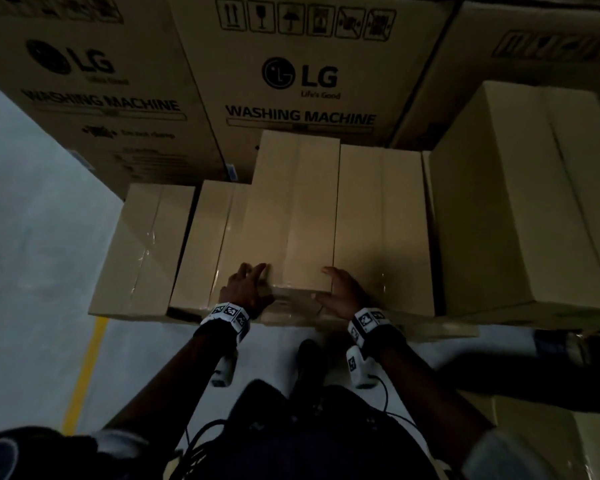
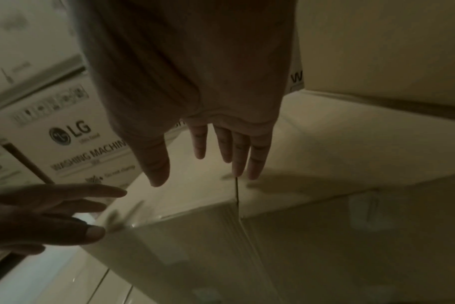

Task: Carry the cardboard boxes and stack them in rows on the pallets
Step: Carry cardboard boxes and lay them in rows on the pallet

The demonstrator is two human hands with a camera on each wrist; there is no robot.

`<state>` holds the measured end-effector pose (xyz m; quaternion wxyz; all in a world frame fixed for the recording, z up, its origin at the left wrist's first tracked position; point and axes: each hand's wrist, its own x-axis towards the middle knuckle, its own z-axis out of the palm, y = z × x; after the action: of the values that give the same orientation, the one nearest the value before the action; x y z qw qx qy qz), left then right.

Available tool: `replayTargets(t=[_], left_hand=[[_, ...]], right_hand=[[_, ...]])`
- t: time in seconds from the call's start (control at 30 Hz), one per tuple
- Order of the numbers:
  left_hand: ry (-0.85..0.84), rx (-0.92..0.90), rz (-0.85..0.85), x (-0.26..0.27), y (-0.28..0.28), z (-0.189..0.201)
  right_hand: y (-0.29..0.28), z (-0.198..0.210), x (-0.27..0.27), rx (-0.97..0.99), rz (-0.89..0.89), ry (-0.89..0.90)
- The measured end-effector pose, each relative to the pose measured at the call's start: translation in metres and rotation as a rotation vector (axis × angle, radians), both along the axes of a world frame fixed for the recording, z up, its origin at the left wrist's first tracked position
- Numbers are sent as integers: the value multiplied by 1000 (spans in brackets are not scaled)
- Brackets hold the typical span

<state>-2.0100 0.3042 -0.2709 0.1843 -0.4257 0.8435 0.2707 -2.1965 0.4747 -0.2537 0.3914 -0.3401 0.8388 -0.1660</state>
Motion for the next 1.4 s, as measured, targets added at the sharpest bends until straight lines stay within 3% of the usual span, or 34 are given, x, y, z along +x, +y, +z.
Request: replayTargets(t=[0.17, 0.4, 0.53, 0.67, 0.83, 0.97, 1.1, 1.2, 1.4], left_hand=[[-52, 5, -69, 5, -6, -13], [-126, -82, -56, 18, -28, -13], [-146, 82, 68, 45, -49, -24], [-158, 104, -70, 57, -56, -30], [-33, 27, -49, 46, -58, -40], [-69, -66, -136, 27, -71, -45], [-82, 151, -92, -3, -100, -51], [116, 345, 79, -15, -116, -56], [174, 266, 99, -18, -122, -71]], right_hand=[[-9, -14, -4, 107, 16, -6], [-22, -31, 6, 66, -53, -14], [-42, -34, 24, 24, -41, 5], [-57, -38, 27, 67, -179, -42], [-66, -45, 22, 43, -257, -44], [-79, -51, 9, 37, -282, -49], [-93, -49, 1, 4, -320, -58], [-98, -54, 1, -6, -354, -21], [-103, -64, 6, 22, -389, -17]])
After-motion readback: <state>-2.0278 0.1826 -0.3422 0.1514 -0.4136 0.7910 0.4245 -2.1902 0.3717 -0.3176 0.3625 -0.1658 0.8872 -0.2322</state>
